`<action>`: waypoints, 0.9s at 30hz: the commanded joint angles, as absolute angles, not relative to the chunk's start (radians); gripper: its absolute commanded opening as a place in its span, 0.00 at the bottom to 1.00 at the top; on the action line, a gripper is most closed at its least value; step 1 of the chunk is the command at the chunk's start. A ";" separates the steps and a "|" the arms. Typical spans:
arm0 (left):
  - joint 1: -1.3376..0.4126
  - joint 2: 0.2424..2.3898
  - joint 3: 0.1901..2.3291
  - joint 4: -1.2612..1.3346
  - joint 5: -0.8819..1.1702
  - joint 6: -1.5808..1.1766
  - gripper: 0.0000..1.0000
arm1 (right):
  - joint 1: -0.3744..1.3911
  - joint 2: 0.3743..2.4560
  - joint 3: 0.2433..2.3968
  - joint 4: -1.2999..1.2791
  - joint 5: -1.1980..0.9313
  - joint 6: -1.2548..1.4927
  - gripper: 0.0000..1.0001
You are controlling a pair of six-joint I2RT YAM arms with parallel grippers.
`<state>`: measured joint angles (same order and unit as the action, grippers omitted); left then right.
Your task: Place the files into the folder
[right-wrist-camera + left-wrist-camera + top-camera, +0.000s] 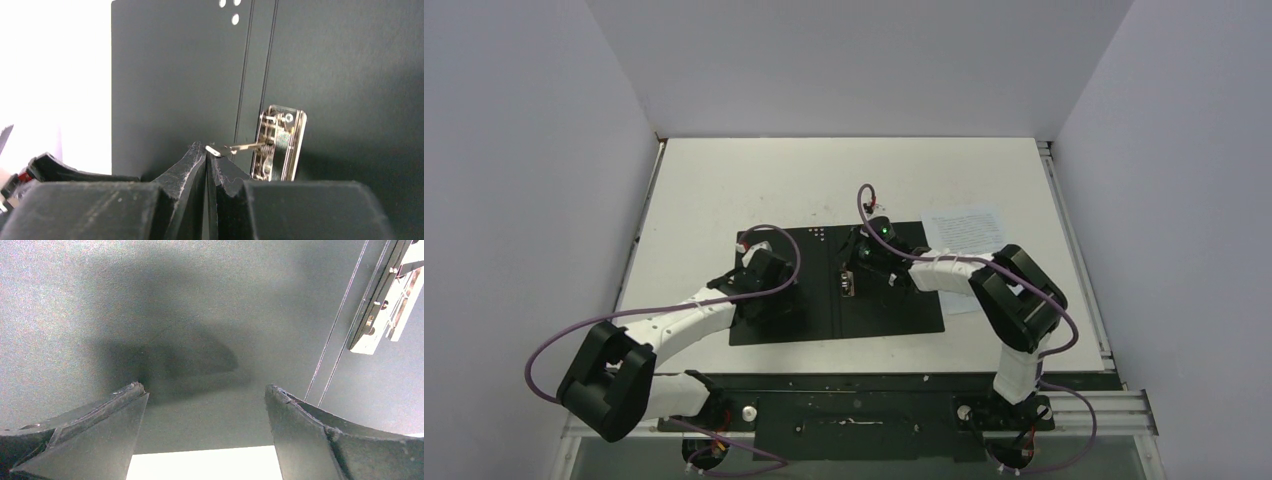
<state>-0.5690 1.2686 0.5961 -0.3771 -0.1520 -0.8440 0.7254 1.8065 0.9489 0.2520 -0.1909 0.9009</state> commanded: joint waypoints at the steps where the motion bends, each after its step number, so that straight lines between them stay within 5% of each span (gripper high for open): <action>1: -0.575 1.287 0.614 -0.357 -0.155 -0.830 0.88 | 0.703 1.845 1.026 0.299 -0.178 0.880 0.05; 20: -0.577 1.267 0.613 -0.367 -0.169 -0.827 0.88 | 0.663 1.856 1.114 0.274 -0.189 0.810 0.06; 27: -0.578 1.213 0.651 -0.399 -0.181 -0.819 0.88 | 0.659 1.668 1.078 0.129 -0.104 0.710 0.22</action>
